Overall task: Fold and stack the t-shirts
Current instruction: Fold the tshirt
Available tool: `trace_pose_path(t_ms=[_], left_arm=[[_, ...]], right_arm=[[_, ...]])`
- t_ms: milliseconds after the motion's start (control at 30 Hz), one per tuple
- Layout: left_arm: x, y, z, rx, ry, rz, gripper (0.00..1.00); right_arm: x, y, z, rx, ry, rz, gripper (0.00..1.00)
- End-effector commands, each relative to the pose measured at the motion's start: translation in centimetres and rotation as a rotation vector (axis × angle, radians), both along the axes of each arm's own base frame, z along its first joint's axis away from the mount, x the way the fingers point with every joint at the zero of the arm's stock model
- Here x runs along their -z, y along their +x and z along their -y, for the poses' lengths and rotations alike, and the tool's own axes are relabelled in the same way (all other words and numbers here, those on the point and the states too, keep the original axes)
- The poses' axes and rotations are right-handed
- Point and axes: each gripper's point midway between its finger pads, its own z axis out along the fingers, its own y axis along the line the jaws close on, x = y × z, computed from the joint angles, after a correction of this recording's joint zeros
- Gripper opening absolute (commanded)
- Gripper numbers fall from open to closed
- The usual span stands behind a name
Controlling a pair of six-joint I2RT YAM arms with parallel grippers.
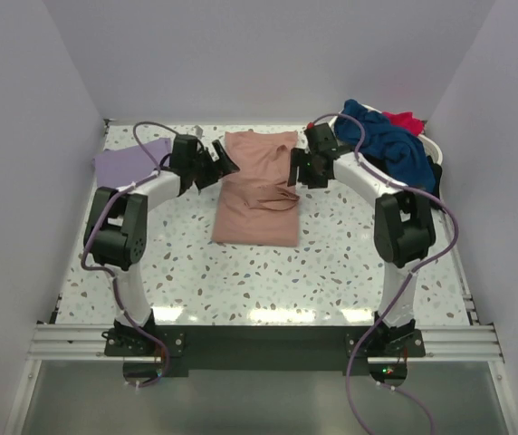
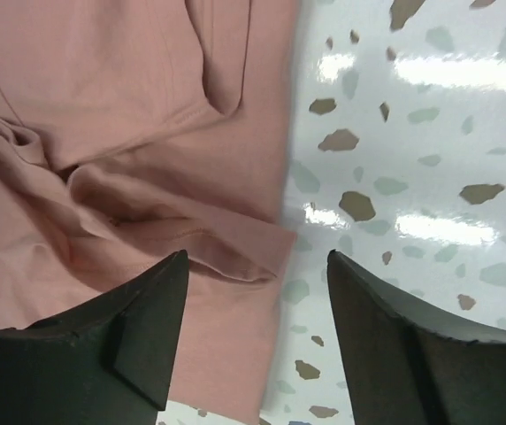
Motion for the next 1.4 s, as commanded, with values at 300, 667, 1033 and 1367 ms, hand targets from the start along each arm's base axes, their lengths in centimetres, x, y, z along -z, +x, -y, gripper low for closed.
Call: trace_pose_path(t_ms=[300,667,1033,1367], left_arm=[[-7.9,-6.1,1.7,0.052,0.087,0.323,1.00],[-3.3,-12.3,6.6,0.159,-0.001,0.372,1.00],[1.4,-13.6,7.4,0.226,0.034,0.378,1.00],[4.7,-15.7,5.3,0.222,0.148,0.306,1.00]], right_arm=[[-7.1,-4.1,-4.6,-0.201,0.163,0.143,0.70],[-2.4,-7.7,-9.5,-0.312,0.212,-0.011,0.63],[1.1,-6.0,-10.7,-0.303,0.199,-0.058,0.62],[2.2,-1.2,-11.7,-0.253,0.126,-0.018,0.63]])
